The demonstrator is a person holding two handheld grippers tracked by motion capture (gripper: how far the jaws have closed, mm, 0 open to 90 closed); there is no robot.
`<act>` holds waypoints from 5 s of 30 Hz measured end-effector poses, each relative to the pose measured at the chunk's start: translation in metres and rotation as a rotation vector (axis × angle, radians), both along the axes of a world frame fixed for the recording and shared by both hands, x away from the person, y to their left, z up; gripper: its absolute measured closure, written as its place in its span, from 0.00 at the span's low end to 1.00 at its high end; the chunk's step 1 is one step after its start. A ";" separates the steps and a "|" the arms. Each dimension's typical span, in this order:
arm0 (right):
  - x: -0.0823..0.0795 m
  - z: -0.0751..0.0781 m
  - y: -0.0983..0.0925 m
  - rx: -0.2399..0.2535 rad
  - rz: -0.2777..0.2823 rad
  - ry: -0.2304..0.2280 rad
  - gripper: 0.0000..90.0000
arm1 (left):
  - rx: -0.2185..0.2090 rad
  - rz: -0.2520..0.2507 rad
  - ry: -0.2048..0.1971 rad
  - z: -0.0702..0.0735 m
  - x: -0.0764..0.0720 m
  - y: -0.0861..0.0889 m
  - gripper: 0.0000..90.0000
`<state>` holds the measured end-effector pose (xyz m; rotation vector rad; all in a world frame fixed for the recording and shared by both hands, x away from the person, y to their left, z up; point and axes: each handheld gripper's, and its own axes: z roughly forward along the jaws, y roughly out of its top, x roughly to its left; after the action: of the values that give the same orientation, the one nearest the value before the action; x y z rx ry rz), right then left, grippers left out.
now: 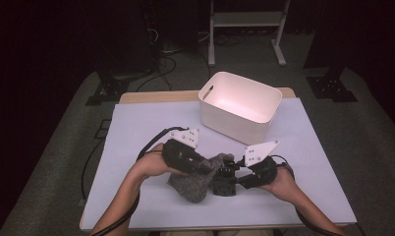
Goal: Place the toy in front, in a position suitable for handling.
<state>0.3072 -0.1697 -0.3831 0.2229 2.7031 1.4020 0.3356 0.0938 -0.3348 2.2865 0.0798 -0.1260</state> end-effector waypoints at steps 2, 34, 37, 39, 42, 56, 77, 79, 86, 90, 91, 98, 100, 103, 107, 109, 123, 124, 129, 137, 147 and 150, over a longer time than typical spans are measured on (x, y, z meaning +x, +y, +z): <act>0.000 0.000 -0.001 0.003 -0.002 0.002 0.65 | -0.001 0.003 0.004 -0.002 0.000 0.001 0.84; 0.000 0.000 0.000 -0.005 -0.011 0.000 0.65 | 0.017 -0.027 -0.038 0.012 -0.002 -0.009 0.86; -0.002 0.001 0.005 -0.017 -0.002 -0.025 0.65 | 0.031 -0.049 -0.059 0.021 -0.003 -0.022 0.86; -0.004 0.002 0.009 -0.027 0.002 -0.034 0.65 | 0.044 -0.075 -0.071 0.026 -0.005 -0.033 0.86; -0.005 0.003 0.014 -0.034 0.009 -0.053 0.65 | 0.060 -0.108 -0.086 0.030 -0.007 -0.049 0.86; -0.003 -0.002 -0.005 0.004 -0.023 -0.006 0.66 | 0.053 -0.046 -0.076 0.021 -0.002 -0.031 0.86; 0.000 0.001 0.006 0.001 -0.025 -0.003 0.66 | -0.078 0.044 0.010 -0.006 0.005 0.011 0.87; 0.001 0.001 0.011 0.006 -0.021 0.002 0.66 | -0.076 0.053 0.010 -0.006 0.005 0.017 0.87; 0.008 0.003 0.033 0.022 -0.012 -0.015 0.66 | -0.061 0.098 -0.009 0.003 0.005 0.039 0.87; 0.014 0.005 0.050 0.048 -0.003 -0.020 0.66 | -0.040 0.131 -0.029 0.012 0.004 0.055 0.87; 0.015 0.005 0.054 0.053 0.000 -0.026 0.66 | -0.039 0.138 -0.030 0.014 0.004 0.059 0.87; 0.019 0.000 0.069 0.023 0.026 -0.027 0.65 | -0.021 0.145 -0.011 0.004 0.003 0.065 0.87; 0.018 -0.001 0.064 0.025 0.030 -0.026 0.65 | -0.058 0.128 0.004 0.001 0.004 0.062 0.87; 0.016 0.001 0.055 0.007 0.046 -0.002 0.64 | -0.091 0.097 0.008 0.000 0.001 0.052 0.87; 0.014 0.009 0.040 -0.002 0.035 0.015 0.60 | -0.086 0.049 0.015 -0.003 0.000 0.033 0.87; 0.012 0.013 0.033 -0.020 0.026 0.008 0.59 | -0.095 0.030 0.022 -0.005 0.000 0.024 0.86; 0.004 0.000 -0.006 -0.049 0.002 0.040 0.63 | -0.085 -0.001 0.083 -0.031 0.007 -0.006 0.86; 0.004 -0.001 -0.009 -0.049 -0.003 0.043 0.63 | -0.076 0.005 0.077 -0.032 0.007 -0.008 0.86; 0.003 -0.007 -0.020 -0.046 -0.042 0.050 0.61 | 0.016 0.020 0.069 -0.041 0.010 -0.014 0.86; 0.003 -0.019 -0.036 -0.040 -0.051 0.080 0.60 | 0.069 0.013 0.064 -0.048 0.010 -0.023 0.85; -0.002 -0.041 -0.056 -0.044 -0.035 0.080 0.59 | 0.111 0.022 0.071 -0.052 0.013 -0.024 0.85; -0.005 -0.047 -0.059 -0.061 -0.032 0.070 0.60 | 0.112 0.002 0.068 -0.050 0.010 -0.029 0.85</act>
<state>0.3022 -0.2282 -0.4298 0.3150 2.7803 1.3249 0.3458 0.0653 -0.3850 2.3935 0.1274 -0.2025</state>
